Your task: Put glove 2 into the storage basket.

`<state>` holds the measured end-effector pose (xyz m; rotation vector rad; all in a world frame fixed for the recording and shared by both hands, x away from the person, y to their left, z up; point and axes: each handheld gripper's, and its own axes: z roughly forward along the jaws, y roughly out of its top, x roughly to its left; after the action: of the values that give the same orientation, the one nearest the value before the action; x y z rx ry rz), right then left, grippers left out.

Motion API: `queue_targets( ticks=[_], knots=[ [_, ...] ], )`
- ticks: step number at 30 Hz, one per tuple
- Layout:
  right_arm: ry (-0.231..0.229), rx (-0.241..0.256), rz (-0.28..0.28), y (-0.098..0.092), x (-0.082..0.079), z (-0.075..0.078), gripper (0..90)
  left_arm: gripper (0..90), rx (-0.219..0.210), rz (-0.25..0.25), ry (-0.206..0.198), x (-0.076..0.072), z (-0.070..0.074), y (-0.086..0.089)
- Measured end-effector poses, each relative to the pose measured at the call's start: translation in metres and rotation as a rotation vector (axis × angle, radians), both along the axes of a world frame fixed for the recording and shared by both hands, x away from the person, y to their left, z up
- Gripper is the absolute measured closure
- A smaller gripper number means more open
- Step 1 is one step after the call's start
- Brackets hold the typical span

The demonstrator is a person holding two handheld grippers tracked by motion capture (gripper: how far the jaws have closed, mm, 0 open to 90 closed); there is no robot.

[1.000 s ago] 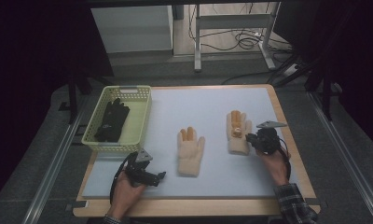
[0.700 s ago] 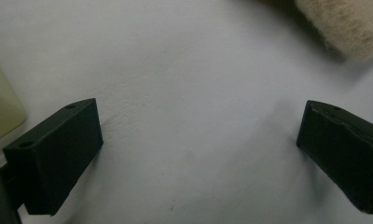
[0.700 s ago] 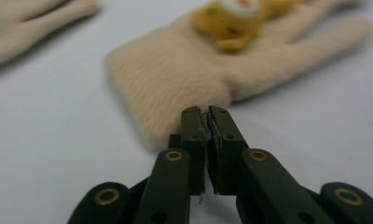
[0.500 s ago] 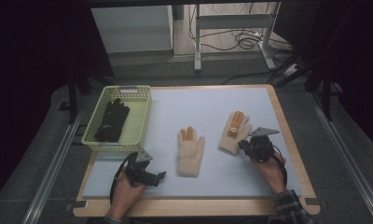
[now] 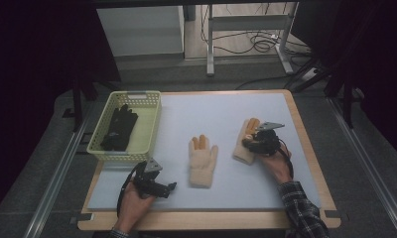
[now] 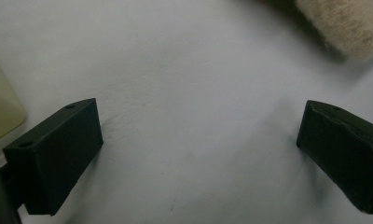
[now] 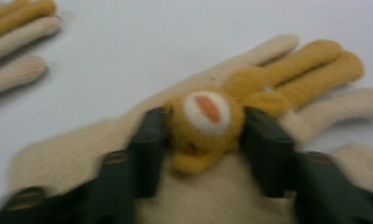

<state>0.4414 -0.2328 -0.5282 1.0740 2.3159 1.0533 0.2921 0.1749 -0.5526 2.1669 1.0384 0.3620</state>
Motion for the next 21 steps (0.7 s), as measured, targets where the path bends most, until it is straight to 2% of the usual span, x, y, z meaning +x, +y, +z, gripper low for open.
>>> queue_targets(
  ticks=[4, 13, 21],
  knots=[
    [-0.008, -0.029, -0.001, 0.001, -0.007, 0.006, 63.1, 0.4, 0.000, 0.000, 0.000, 0.000, 0.000, 0.000],
    [-0.031, 0.048, 0.058, 0.007, -0.037, 0.038, 63.3, 0.4, 0.000, 0.000, 0.000, 0.000, 0.000, 0.000],
    [-0.045, 0.091, 0.159, 0.034, -0.065, 0.067, 63.2, 0.4, -0.001, 0.000, 0.000, 0.000, 0.000, 0.000]
  ],
)
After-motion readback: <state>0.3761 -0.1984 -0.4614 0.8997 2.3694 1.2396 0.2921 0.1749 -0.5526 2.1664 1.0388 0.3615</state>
